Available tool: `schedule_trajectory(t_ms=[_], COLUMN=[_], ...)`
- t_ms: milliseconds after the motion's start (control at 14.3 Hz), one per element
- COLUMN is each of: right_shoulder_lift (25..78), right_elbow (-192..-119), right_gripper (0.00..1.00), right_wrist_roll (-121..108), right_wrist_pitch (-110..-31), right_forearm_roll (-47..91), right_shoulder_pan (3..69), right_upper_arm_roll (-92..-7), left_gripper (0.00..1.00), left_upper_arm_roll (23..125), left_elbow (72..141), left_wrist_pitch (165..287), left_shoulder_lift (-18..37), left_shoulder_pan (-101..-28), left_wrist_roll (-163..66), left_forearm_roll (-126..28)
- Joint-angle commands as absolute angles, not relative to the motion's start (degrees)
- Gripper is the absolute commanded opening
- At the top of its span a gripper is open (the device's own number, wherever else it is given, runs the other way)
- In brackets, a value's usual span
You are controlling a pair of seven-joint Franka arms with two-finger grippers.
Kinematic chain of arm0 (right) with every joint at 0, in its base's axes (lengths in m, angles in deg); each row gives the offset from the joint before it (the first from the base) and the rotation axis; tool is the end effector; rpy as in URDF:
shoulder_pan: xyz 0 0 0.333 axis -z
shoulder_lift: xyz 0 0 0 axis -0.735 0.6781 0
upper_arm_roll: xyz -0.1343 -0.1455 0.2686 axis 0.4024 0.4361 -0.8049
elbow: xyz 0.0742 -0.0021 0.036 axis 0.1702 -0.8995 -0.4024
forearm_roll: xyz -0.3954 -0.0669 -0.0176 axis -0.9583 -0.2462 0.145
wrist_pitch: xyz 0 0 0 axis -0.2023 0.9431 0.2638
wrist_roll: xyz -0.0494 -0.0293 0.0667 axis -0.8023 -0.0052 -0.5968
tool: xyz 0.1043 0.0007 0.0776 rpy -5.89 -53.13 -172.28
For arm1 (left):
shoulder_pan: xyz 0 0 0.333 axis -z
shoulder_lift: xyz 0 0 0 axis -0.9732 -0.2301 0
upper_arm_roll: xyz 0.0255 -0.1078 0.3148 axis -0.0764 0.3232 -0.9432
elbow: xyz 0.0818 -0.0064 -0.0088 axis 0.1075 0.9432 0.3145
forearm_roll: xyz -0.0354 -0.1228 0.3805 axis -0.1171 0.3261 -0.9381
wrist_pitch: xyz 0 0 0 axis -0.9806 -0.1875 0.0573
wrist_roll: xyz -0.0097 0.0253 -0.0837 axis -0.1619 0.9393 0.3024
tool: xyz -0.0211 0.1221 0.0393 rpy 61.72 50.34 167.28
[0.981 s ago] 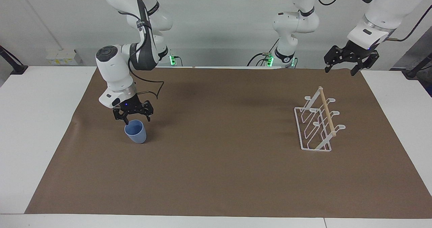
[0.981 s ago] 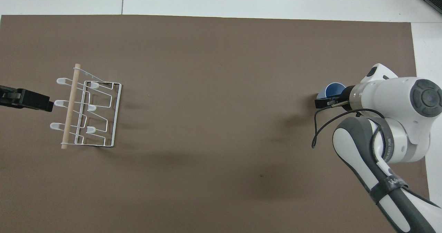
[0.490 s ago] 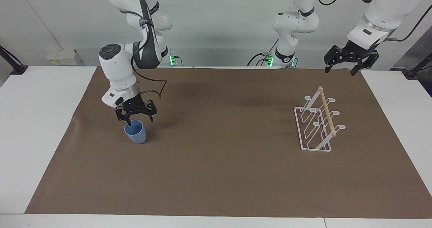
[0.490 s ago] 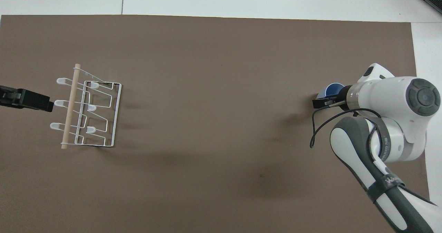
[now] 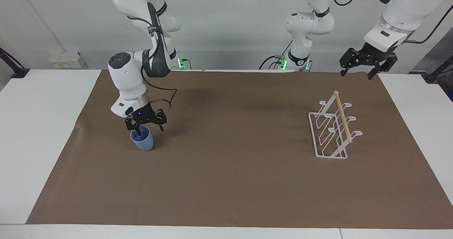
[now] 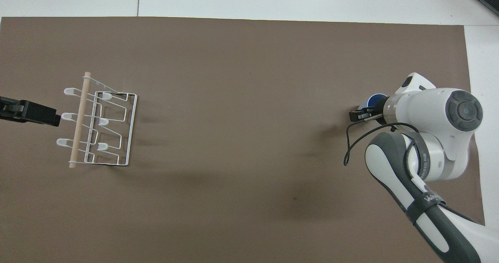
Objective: Hang cup on cup holder
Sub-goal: 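Lift the blue cup upward with the right gripper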
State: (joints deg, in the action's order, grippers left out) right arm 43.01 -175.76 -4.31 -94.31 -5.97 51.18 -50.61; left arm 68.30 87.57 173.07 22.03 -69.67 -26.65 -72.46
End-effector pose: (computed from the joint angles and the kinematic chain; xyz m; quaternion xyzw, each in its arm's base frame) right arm 0.5848 0.0411 0.3564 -0.9889 -0.1087 -0.0995 0.0180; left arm 0.5376 -0.0430 0.6384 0.9957 -0.0894 -0.0157 0.0207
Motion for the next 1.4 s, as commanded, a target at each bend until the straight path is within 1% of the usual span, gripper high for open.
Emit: schedule_trajectory(t_ms=[0, 210, 280, 560, 770, 840, 911, 1121, 1331], right_shoulder_lift=[42.9, 42.8, 42.8, 42.6, 42.4, 42.1, 41.6, 41.5, 41.0], right_elbow=[-176.3, -176.3, -176.3, -176.3, -175.2, -173.6, -170.9, -161.0, -155.3], right_gripper=[0.36, 0.02, 0.00, 0.00, 0.00, 0.00, 0.00, 0.00, 0.00], right_wrist_roll=[-5.5, -5.3, -5.3, -5.3, -5.2, -5.1, -5.1, -5.0, -5.1], right_wrist_pitch=[-95.2, -94.6, -94.5, -92.7, -89.8, -87.4, -83.2, -70.6, -63.0], right_forearm_roll=[-7.7, -7.7, -7.7, -7.7, -7.6, -7.6, -7.4, -7.1, -6.9], right_shoulder_pan=[51.3, 51.4, 51.6, 51.9, 51.9, 52.0, 52.2, 54.0, 54.6], right_upper_arm_roll=[-50.8, -50.8, -50.8, -50.8, -50.9, -50.9, -50.8, -50.8, -50.8], left_gripper=[1.00, 1.00, 1.00, 1.00, 1.00, 1.00, 1.00, 1.00, 1.00], left_upper_arm_roll=[67.9, 67.9, 67.9, 67.9, 67.9, 67.9, 67.9, 67.9, 67.8], left_elbow=[89.4, 89.4, 89.4, 89.4, 89.4, 89.4, 89.4, 89.4, 89.4], left_wrist_pitch=[173.4, 173.4, 173.3, 173.3, 173.3, 173.3, 173.3, 172.8, 172.8], left_shoulder_lift=[23.6, 23.6, 23.6, 23.6, 23.6, 23.7, 23.7, 23.7, 23.7], left_shoulder_pan=[-69.2, -69.2, -69.2, -69.2, -69.2, -69.2, -69.2, -69.2, -69.4], left_wrist_roll=[-26.0, -26.0, -26.0, -26.0, -26.0, -26.0, -26.1, -26.3, -26.1], left_forearm_roll=[-72.6, -72.6, -72.6, -72.7, -72.6, -72.7, -72.7, -72.7, -72.7])
